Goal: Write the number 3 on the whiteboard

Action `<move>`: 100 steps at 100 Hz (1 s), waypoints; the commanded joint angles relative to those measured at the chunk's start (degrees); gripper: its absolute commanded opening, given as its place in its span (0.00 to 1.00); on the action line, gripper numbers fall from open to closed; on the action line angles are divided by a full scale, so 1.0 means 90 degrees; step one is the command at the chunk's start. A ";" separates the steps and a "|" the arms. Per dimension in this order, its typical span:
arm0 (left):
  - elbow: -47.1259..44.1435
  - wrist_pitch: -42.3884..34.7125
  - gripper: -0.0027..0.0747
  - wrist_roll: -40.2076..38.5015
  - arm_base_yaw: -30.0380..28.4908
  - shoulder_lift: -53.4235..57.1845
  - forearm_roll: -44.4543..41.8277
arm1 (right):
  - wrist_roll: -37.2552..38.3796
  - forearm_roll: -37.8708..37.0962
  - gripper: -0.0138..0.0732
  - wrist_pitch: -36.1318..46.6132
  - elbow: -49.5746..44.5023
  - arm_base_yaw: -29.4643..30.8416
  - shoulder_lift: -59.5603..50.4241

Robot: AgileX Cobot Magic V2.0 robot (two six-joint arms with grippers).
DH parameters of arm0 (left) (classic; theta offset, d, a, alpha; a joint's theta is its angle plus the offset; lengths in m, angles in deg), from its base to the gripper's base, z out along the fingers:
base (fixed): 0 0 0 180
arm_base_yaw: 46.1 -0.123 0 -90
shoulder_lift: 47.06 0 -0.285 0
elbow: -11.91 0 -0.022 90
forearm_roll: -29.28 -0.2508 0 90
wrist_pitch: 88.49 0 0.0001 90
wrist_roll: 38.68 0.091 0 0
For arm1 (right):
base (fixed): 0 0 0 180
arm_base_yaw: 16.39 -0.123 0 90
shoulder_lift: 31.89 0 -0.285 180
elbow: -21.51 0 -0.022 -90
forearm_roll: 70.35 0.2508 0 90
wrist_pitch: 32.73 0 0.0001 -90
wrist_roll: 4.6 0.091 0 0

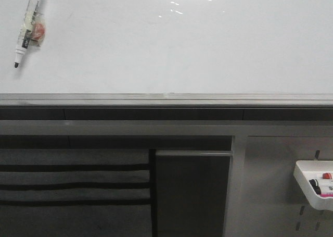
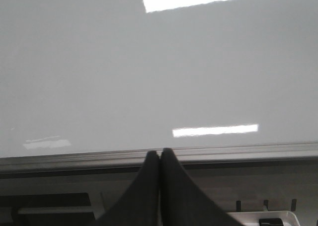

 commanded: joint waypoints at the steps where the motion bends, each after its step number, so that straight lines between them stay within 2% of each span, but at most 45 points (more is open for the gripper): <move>1: -0.0014 -0.0485 0.01 -0.0057 -0.0012 0.0198 -0.0008 | -0.0012 -0.0011 0.08 0.0529 -0.0124 0.0033 -0.0136; 100: -0.0014 -0.0586 0.01 -0.0057 -0.0012 0.0198 -0.0008 | -0.0012 -0.0011 0.08 0.0610 -0.0124 0.0033 -0.0136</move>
